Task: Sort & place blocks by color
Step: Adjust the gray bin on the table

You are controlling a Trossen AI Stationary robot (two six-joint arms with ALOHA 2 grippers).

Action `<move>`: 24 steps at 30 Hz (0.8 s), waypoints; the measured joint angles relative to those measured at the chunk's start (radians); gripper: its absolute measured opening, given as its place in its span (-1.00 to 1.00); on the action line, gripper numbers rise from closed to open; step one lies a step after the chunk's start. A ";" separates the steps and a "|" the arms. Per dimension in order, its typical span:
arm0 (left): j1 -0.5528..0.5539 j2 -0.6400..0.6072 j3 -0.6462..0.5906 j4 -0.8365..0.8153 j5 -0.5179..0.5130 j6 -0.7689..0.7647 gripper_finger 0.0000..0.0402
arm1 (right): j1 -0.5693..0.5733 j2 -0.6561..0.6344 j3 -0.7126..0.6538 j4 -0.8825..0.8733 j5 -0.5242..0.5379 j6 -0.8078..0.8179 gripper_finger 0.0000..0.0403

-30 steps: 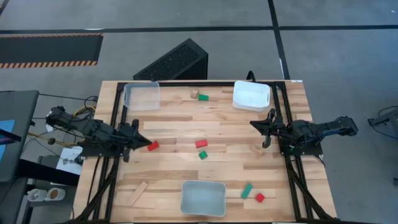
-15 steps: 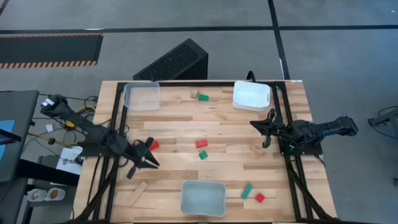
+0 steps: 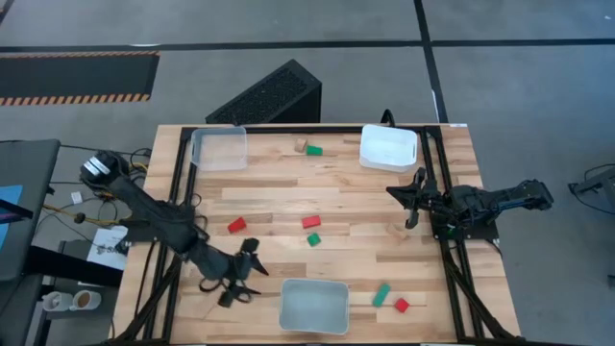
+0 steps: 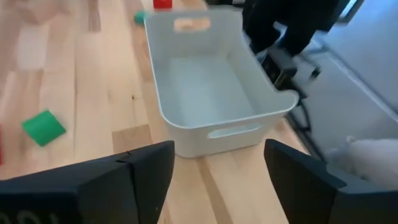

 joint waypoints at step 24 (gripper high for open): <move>0.268 0.294 0.199 -0.086 0.121 0.017 0.17 | 0.000 0.000 0.000 0.000 0.000 0.000 -0.87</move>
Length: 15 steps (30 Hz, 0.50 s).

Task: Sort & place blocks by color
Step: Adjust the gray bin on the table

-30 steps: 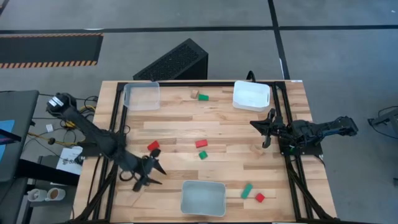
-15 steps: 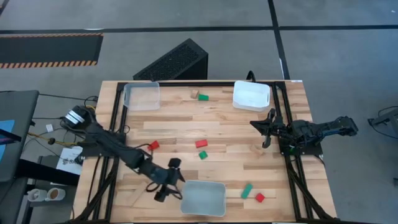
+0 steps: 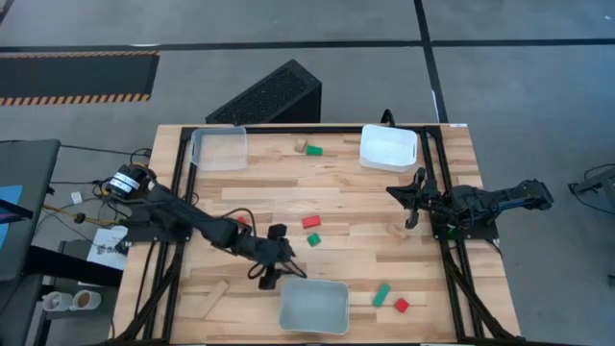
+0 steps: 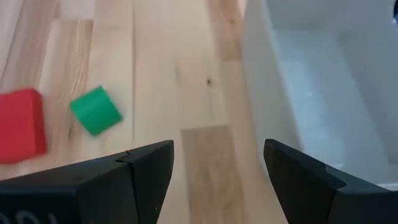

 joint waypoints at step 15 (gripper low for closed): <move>0.001 0.000 -0.005 0.080 0.061 -0.007 0.17 | 0.000 0.000 0.000 0.000 0.000 0.000 -0.87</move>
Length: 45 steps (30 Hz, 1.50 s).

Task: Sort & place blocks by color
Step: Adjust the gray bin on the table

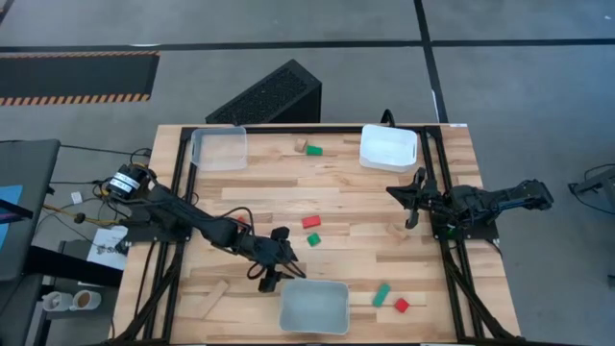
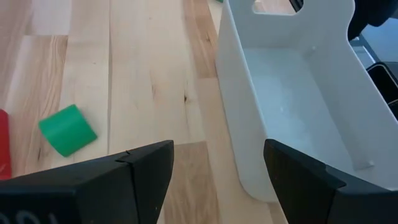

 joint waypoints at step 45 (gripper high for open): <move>-0.065 -0.001 0.000 -0.047 0.006 -0.026 -0.67 | 0.000 0.000 0.000 0.000 0.000 0.000 -0.87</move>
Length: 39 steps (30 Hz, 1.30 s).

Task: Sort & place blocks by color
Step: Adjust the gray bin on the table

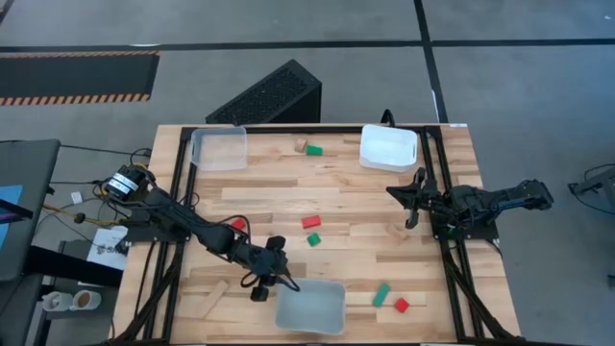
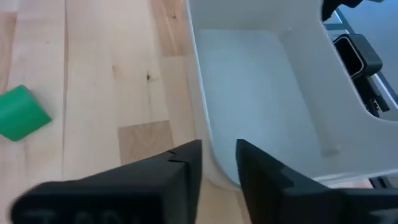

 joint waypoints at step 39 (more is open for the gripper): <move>-0.022 -0.171 -0.008 -0.503 -0.360 -0.112 -1.00 | 0.000 0.000 0.000 0.000 0.000 0.000 -0.87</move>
